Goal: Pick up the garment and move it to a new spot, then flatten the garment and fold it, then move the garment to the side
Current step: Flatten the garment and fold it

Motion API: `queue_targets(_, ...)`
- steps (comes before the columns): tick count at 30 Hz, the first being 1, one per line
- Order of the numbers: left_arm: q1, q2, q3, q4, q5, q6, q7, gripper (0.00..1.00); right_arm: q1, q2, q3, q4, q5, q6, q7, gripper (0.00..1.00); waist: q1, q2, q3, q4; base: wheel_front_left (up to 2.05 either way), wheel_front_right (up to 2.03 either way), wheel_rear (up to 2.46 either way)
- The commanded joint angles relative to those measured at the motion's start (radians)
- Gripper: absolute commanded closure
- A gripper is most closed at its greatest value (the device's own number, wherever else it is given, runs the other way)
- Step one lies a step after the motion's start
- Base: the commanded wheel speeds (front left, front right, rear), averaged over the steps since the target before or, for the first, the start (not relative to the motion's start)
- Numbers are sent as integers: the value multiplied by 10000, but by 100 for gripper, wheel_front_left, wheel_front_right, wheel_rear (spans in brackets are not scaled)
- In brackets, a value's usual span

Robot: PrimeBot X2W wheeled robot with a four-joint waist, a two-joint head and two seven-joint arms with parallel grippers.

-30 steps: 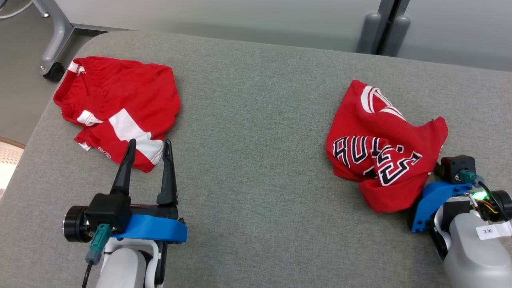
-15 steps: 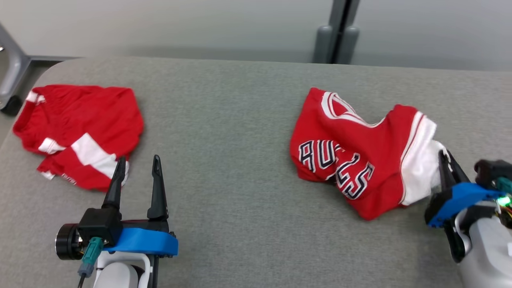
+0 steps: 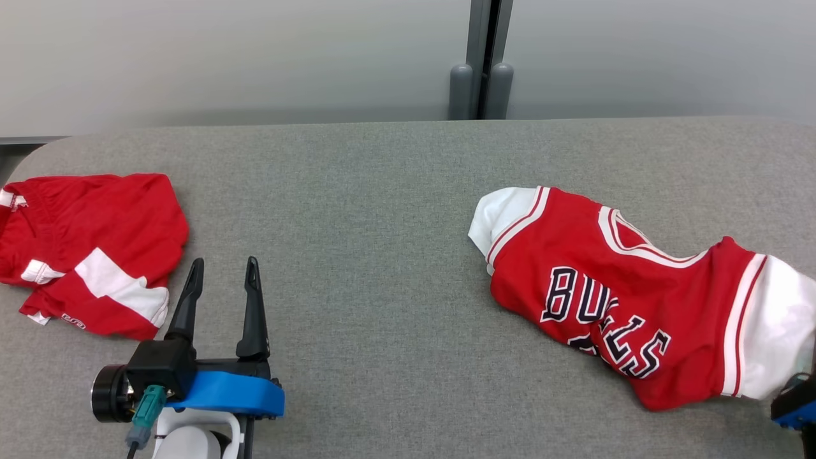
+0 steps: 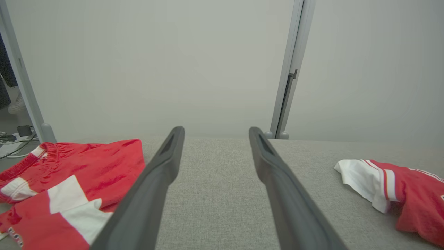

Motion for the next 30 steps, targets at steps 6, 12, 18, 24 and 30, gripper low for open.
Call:
queue_targets(6, 200, -23, 187, 44, 20, -12, -48, 0, -467, 617, 746, -1942, -306, 5, 307, 100, 1, 0, -142, 54, 0, 0, 0)
queue_targets(12, 89, -34, 254, -11, 17, -25, -48, 0, -1330, 1270, 2637, -3527, -387, 5, 770, 100, 1, 0, -267, 369, 0, 0, 0)
queue_targets(18, 50, -47, 276, -31, -66, 22, -48, 0, -2201, 1664, 4862, -3608, -196, 5, 883, 100, 1, 0, -378, 974, 0, 0, 0)
queue_targets(24, 126, -60, 185, -49, -181, 110, -48, 0, -2315, 1778, 7463, -2861, 23, 5, 699, 100, 1, 0, -360, 1645, 0, 0, 0)
queue_targets(30, 210, -65, 214, -25, -273, 167, -48, 0, -1937, 1767, 10083, -1893, 796, 5, 468, 100, 1, 0, -275, 2014, 0, 0, 0)
